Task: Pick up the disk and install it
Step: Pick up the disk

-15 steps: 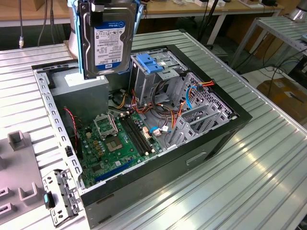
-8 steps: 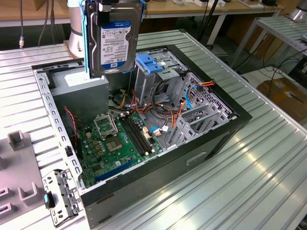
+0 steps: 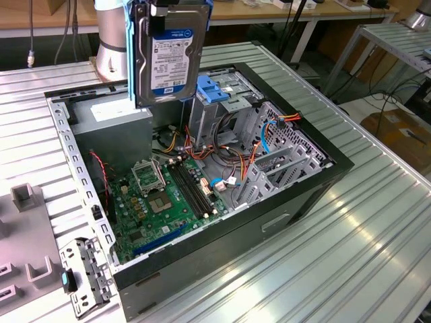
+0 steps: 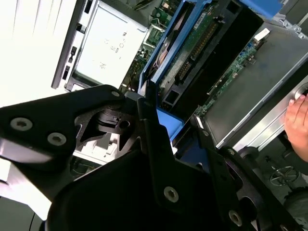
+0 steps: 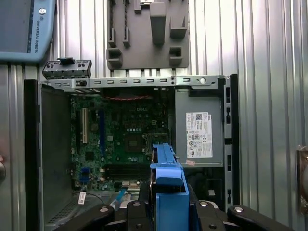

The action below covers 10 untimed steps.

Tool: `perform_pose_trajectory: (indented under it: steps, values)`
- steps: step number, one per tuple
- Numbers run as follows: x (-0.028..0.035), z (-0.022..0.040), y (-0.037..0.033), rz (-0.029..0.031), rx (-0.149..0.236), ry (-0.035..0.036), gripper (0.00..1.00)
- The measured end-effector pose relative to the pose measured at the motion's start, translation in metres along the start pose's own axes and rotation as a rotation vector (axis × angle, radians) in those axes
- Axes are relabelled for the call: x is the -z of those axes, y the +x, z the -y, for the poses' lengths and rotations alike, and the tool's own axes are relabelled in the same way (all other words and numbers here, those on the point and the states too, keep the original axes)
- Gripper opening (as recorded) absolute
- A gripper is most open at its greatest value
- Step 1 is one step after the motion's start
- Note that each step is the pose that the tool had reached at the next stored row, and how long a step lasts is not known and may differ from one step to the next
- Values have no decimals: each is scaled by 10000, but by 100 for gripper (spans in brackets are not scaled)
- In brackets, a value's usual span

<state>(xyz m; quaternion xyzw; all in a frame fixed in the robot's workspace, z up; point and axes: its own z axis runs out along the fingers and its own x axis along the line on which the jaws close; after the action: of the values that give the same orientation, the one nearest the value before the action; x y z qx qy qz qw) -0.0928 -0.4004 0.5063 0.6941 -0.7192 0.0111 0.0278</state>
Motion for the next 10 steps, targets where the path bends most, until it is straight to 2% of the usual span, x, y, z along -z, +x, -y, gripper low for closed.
perform_pose_trajectory:
  steps: [10]
  values:
    - [1,195,37,1,0,1,37]
